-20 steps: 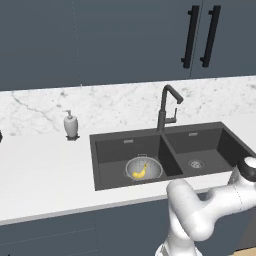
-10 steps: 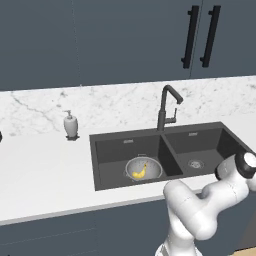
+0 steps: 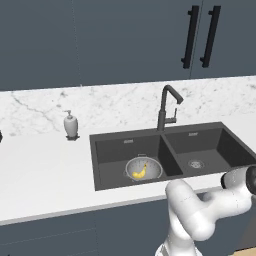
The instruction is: Put the colander in the sink, put the banana, orange in the colander, and turn on the sink faucet and pour water over the colander.
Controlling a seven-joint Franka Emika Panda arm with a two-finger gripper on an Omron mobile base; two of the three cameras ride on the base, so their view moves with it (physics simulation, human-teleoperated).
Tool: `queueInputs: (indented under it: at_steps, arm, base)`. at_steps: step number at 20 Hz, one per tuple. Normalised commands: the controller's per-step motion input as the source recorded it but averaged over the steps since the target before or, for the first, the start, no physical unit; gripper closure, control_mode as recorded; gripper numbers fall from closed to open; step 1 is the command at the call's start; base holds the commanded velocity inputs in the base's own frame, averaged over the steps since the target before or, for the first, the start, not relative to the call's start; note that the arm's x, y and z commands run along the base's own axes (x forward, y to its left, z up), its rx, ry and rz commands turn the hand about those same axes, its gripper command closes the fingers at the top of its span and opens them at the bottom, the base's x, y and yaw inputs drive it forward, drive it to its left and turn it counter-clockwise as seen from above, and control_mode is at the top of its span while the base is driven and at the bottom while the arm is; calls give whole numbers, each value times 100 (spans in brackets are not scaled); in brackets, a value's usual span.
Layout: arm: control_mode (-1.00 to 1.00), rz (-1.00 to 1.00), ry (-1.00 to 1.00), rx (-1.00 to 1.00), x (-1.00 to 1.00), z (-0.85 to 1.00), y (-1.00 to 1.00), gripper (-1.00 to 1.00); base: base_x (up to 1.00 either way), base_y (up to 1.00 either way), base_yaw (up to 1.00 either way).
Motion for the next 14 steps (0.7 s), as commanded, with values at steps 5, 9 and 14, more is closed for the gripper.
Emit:
queueInputs:
  at_steps: [5,9,14]
  arm:
    - [-100,98,-15,-2,1,1,0,100]
    - [-100,81,-15,-25,0,20,36,100]
    - [-100,53,-15,-48,-30,44,94,100]
  base:
    - [0,0,0]
    - [0,0,0]
    - [0,0,0]
